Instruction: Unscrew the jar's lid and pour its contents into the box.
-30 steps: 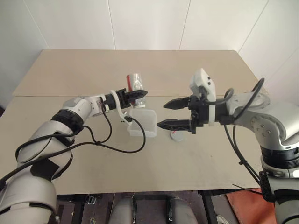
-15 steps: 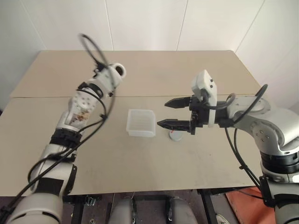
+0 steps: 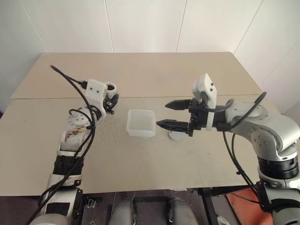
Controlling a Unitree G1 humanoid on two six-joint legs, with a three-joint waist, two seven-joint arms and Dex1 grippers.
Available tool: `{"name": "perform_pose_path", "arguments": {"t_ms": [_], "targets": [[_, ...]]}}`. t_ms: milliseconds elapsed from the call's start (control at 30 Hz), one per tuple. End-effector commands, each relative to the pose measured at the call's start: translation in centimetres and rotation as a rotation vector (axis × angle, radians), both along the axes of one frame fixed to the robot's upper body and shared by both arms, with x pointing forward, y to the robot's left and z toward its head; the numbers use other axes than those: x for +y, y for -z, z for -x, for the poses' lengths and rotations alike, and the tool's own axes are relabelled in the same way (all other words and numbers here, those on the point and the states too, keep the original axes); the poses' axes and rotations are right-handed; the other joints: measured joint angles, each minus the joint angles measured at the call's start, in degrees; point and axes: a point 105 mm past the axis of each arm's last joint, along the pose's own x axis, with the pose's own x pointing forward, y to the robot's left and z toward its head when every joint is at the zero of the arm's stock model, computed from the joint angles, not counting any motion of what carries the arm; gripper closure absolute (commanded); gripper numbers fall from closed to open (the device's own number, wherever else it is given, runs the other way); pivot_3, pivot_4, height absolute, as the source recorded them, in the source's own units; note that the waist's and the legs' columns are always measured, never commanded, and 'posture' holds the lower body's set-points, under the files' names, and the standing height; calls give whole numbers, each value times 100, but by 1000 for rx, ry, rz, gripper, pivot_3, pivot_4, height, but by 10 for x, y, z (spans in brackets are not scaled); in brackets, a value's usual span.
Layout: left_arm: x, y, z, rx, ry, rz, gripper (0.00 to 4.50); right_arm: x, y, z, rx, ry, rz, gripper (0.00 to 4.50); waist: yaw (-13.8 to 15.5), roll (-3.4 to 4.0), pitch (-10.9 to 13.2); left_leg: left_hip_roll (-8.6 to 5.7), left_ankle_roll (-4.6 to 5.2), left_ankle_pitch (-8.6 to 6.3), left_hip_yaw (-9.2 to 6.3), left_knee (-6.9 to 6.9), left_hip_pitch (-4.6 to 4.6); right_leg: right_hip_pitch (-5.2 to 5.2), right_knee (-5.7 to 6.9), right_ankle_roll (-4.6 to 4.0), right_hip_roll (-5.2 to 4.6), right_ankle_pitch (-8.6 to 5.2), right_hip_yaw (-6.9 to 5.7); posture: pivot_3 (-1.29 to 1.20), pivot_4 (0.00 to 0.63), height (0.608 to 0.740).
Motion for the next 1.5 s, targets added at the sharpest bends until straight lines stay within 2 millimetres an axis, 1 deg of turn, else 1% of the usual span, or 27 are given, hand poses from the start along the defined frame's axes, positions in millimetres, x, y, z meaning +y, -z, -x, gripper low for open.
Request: {"name": "perform_pose_path", "arguments": {"t_ms": [33,67,100,200,267,367,400,467,600,800,900,1000,1067,1100,1167,1200,1333,1367,1433,1500], "targets": [[-30,-33,8,-405,61,-583,2551,-1,-14,5,-88,-18,13,24,28,1,0,-2,0,0,4,-1,2,0,-2,0,0,0,2,0,150,740],[-37,-32,9,-516,85,-787,2551,-2,-14,4,-91,-20,24,24,43,1,0,-1,0,0,5,-4,4,3,-2,-3,0,2,3,0,150,740],[-43,-31,9,-612,109,-952,2551,-2,-14,4,-94,-21,31,24,60,1,0,-1,1,-1,8,-6,5,4,-4,-4,0,2,3,0,150,740],[-55,-26,4,-814,178,-1295,2551,-4,-16,2,-103,-20,41,24,95,1,0,-1,1,-1,15,-11,6,3,-7,-4,-1,3,2,0,150,740],[-60,-22,2,-903,228,-1434,2551,-3,-17,1,-111,-18,43,24,99,1,0,-1,1,-1,40,-10,2,2,-8,-3,-1,2,-3,0,150,740],[-70,-20,-2,-1008,271,-1571,2551,-4,-19,-1,-119,-10,39,24,84,0,0,3,5,-3,55,-10,-4,-3,-10,-2,-1,1,-4,0,150,740],[-75,-18,-2,-1050,310,-1636,2551,-4,-20,-1,-121,-9,34,24,81,0,0,3,5,-3,56,-10,-10,-8,-10,-1,-1,1,-5,0,150,740],[-80,-18,-3,-1096,329,-1688,2551,-4,-22,-1,-124,-3,24,24,79,0,0,4,4,-2,57,-9,-27,-23,-10,1,-1,0,-8,0,150,740],[-88,-27,-5,-1151,352,-1705,2551,-5,-24,-1,-134,10,4,24,78,0,0,4,4,-2,56,-7,-35,-29,-12,4,-2,-2,-12,0,150,740],[-90,-28,-6,-1139,351,-1660,2551,-6,-23,1,-135,21,-10,24,72,0,0,6,5,-3,56,-6,-34,-28,-10,5,-3,-3,-13,0,150,740],[-86,-31,-7,-1075,321,-1585,2551,-6,-23,2,-132,20,-10,24,72,0,0,6,5,-3,55,-5,-35,-28,-10,6,-4,-3,-13,0,150,740],[-77,-37,-7,-903,258,-1338,2551,-7,-23,2,-130,19,-8,24,55,0,0,9,6,-4,53,-4,-34,-29,-9,5,-5,-3,-12,0,150,740],[-66,-48,-9,-736,166,-1045,2551,-7,-23,2,-126,20,-13,24,47,1,-1,11,6,-4,45,-3,-33,-30,-7,5,-5,-3,-11,0,150,740],[-60,-51,-9,-682,139,-945,2551,-8,-23,2,-124,21,-16,24,46,1,0,16,6,-3,33,-1,-33,-31,-4,5,-7,-3,-11,0,150,740],[-43,-55,-11,-519,74,-687,2551,-8,-22,1,-119,26,-27,24,41,1,0,16,5,-3,20,4,-34,-30,-6,5,-8,-3,-10,0,150,740],[-33,-56,-12,-431,39,-514,2551,-8,-22,0,-114,29,-36,24,41,1,0,16,6,-4,19,8,-36,-29,-4,5,-8,-3,-11,0,150,740],[-5,-40,-9,-131,18,43,2551,-9,-22,-2,-116,41,-76,24,13,1,-1,13,7,-4,9,14,-32,-22,-1,5,-6,-3,-10,0,150,740],[0,-36,-7,-137,-3,142,2551,-9,-22,-3,-117,47,-84,24,5,1,-1,9,7,-4,6,14,-29,-18,-1,6,-5,-3,-10,0,150,740],[9,-16,-4,-23,-1,221,2551,-9,-20,-5,-118,62,-86,24,-4,2,-1,7,8,-5,4,12,-20,-11,-1,6,-5,-3,-7,0,150,740],[15,1,0,55,21,298,2551,-11,-17,-7,-118,74,-86,24,-13,2,-1,6,8,-4,3,11,-15,-6,0,6,-4,-3,-7,0,150,740]]}}
